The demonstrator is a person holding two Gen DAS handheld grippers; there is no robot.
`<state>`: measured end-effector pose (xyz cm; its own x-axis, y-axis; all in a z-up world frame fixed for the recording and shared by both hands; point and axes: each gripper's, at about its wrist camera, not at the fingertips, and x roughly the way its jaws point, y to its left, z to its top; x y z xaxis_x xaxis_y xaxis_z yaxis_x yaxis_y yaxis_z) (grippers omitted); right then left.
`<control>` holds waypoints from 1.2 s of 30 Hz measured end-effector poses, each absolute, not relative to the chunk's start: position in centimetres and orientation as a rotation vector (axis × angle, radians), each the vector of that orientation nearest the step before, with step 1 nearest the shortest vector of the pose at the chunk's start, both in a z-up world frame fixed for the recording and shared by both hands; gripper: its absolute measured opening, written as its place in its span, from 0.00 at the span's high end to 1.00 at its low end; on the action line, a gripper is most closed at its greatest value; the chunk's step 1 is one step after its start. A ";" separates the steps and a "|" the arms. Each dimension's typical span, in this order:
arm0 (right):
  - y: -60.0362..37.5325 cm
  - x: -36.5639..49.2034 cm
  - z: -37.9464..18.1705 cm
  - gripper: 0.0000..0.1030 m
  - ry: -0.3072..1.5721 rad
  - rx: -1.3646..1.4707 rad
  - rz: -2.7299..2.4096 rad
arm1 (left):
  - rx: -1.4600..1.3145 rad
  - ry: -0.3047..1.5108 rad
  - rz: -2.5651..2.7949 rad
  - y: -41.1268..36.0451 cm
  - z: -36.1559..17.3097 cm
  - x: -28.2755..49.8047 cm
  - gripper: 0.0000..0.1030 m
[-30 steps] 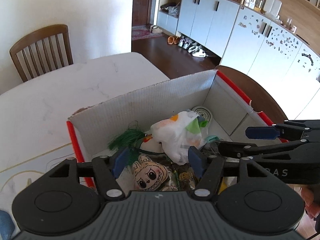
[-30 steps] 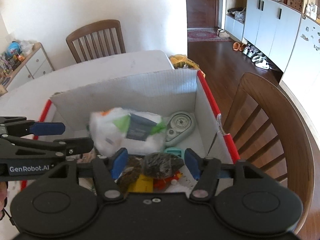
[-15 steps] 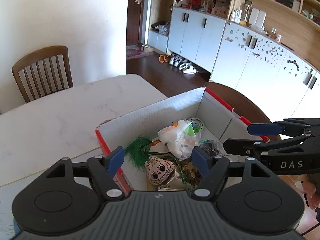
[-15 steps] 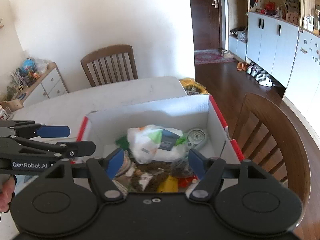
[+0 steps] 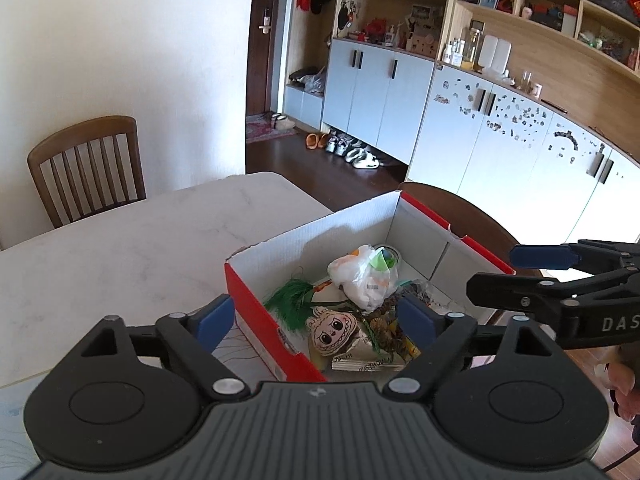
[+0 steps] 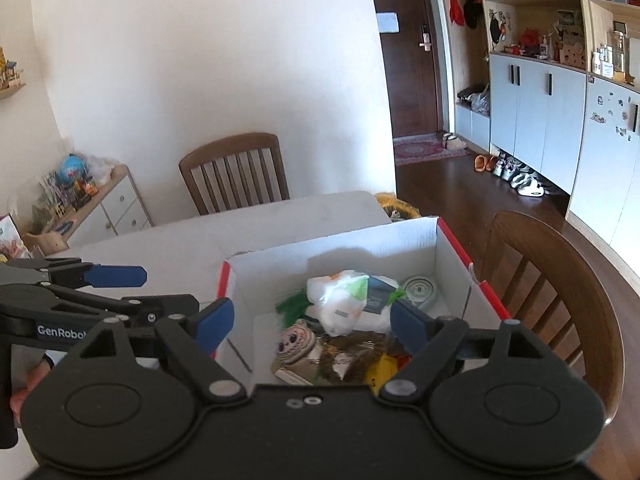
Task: Organize objects
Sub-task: 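Withdraw both open grippers up from the shoebox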
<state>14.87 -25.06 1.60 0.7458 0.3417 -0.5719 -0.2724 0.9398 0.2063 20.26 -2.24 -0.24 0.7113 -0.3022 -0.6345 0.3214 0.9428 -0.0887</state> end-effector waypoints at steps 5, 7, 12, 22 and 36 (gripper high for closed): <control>-24.3 13.0 2.1 0.06 0.600 0.122 0.335 | 0.011 0.685 -0.379 -1.3 0.2 19.2 0.03; -24.0 12.2 2.3 0.05 0.583 0.129 0.336 | 0.001 0.680 -0.391 -1.0 0.4 18.8 0.01; -23.0 10.6 2.6 0.01 0.548 0.136 0.333 | 0.015 0.663 -0.412 -0.5 0.3 17.6 0.00; -21.7 7.7 2.1 0.01 0.534 0.163 0.285 | 0.015 0.664 -0.425 0.8 -0.5 15.7 0.00; -20.9 6.2 0.4 0.01 0.576 0.199 0.206 | 0.020 0.676 -0.424 2.3 -1.5 14.6 0.00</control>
